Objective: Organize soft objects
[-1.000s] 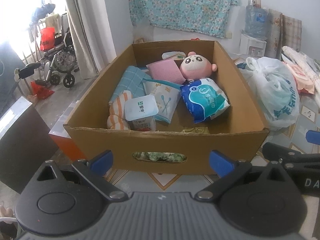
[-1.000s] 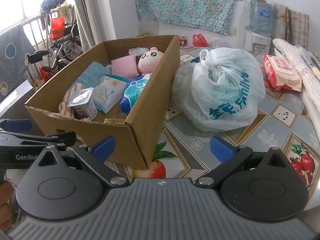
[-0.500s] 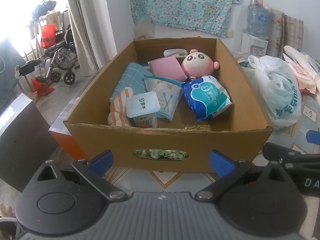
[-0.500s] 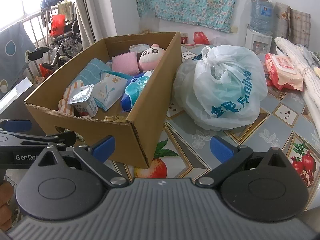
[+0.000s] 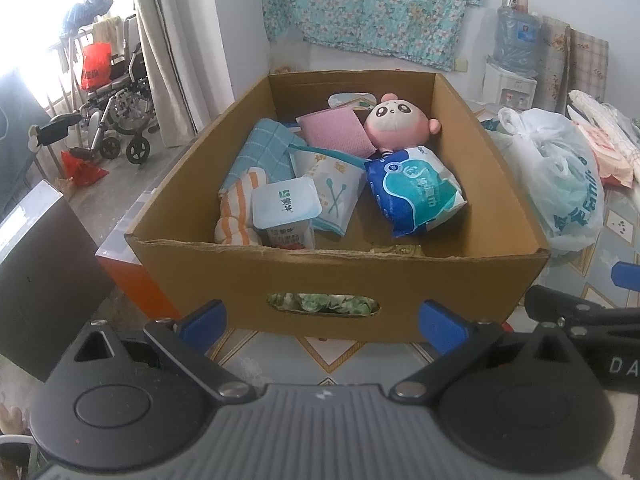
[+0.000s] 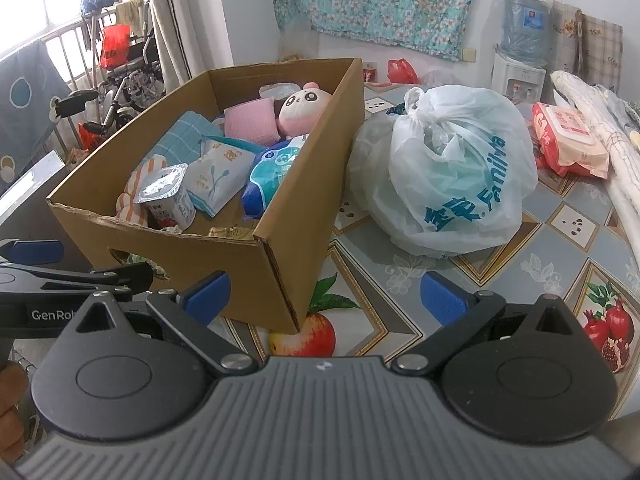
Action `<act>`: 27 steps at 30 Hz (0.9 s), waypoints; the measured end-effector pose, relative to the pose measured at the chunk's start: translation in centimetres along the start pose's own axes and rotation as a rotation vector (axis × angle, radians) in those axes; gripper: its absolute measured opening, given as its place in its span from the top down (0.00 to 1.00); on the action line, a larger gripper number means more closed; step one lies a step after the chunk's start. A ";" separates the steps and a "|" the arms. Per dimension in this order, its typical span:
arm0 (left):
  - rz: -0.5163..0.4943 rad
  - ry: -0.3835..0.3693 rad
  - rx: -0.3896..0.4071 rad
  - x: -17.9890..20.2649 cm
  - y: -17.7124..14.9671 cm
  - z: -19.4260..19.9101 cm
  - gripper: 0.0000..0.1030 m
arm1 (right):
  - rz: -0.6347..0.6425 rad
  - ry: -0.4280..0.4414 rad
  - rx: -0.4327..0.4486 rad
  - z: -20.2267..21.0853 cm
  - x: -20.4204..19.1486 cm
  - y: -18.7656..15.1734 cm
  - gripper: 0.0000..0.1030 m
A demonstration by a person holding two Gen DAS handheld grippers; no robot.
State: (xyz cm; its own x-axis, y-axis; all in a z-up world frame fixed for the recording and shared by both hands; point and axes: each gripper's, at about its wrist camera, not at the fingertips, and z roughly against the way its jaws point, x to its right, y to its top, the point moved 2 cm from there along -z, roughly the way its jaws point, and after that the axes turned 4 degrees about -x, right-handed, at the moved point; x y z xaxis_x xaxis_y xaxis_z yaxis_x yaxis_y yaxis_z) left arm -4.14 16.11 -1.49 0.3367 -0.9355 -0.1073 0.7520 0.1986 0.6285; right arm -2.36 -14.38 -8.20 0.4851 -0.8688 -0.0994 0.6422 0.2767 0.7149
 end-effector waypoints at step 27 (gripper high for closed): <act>0.008 0.002 -0.007 -0.4 -0.2 -0.1 0.00 | 0.007 0.002 -0.006 -0.1 -0.2 -0.1 0.01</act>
State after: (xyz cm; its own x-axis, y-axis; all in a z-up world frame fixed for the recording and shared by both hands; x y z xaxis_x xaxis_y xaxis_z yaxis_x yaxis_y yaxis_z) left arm -4.35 16.44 -1.67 0.3442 -0.9331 -0.1041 0.7532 0.2082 0.6240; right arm -2.43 -14.14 -8.34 0.4909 -0.8659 -0.0958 0.6423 0.2855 0.7113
